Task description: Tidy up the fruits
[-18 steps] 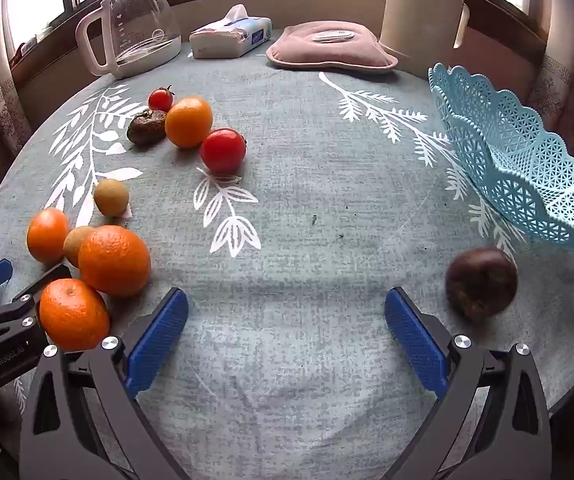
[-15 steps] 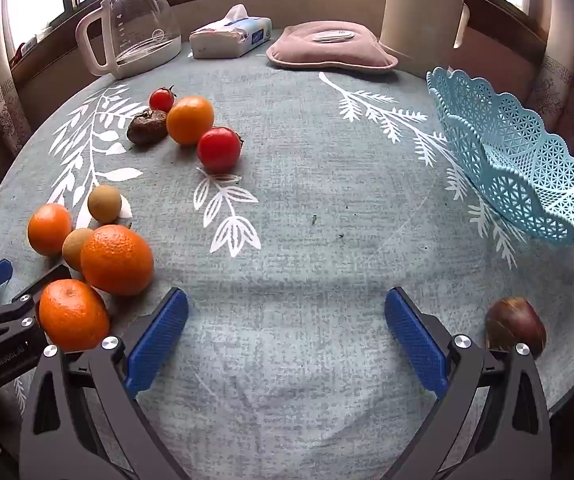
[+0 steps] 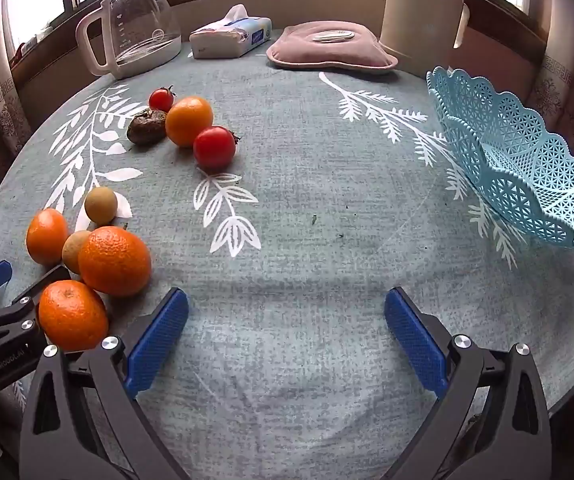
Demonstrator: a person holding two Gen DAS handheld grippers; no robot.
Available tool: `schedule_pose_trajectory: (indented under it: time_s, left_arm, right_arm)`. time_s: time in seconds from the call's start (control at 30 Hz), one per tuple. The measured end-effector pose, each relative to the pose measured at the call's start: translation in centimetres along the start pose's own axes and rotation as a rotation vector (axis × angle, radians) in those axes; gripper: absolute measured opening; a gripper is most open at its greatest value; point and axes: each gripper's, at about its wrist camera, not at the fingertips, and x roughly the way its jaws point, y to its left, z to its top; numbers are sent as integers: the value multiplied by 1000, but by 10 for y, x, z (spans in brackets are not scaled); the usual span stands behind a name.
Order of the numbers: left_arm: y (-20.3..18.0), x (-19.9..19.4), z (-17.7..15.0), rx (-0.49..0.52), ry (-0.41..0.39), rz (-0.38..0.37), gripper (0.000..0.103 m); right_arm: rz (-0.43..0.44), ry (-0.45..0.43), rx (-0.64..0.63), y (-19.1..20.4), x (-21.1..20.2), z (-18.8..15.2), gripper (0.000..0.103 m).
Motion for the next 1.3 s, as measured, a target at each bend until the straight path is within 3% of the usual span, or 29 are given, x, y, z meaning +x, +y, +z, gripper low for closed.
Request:
schedule_pose_trajectory:
  time_s: [0.67, 1.3]
  left_arm:
    - [1, -3, -8, -2, 1, 5, 98]
    - [7, 2, 7, 9, -6, 2, 98]
  right_arm:
    - [18, 14, 5, -2, 1, 1, 101]
    - [41, 25, -10, -3, -2, 1, 101]
